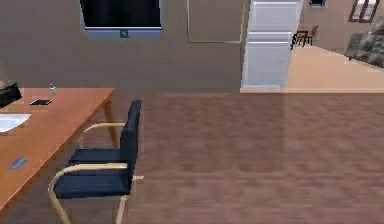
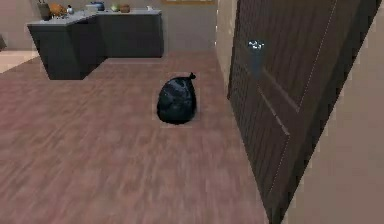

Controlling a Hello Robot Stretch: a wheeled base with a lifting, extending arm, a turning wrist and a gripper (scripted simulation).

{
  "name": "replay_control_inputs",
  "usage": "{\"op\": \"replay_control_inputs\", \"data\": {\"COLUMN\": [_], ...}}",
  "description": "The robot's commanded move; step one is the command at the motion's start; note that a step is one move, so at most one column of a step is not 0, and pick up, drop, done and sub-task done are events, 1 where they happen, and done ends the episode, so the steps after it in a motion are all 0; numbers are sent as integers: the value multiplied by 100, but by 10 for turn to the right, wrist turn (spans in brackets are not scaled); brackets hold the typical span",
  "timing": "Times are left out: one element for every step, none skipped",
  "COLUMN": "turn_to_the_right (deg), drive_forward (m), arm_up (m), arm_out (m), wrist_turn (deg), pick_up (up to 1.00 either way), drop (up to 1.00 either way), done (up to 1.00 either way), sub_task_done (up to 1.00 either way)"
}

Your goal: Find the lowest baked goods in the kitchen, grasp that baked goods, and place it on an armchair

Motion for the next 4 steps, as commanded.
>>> {"op": "replay_control_inputs", "data": {"turn_to_the_right": [450,120,0,0], "drive_forward": [0,0,100,95], "arm_up": [0,0,0,0], "arm_out": [0,0,0,0], "wrist_turn": [0,0,0,0], "pick_up": [0,0,0,0], "drop": [0,0,0,0], "done": [0,0,0,0], "sub_task_done": [0,0,0,0]}}
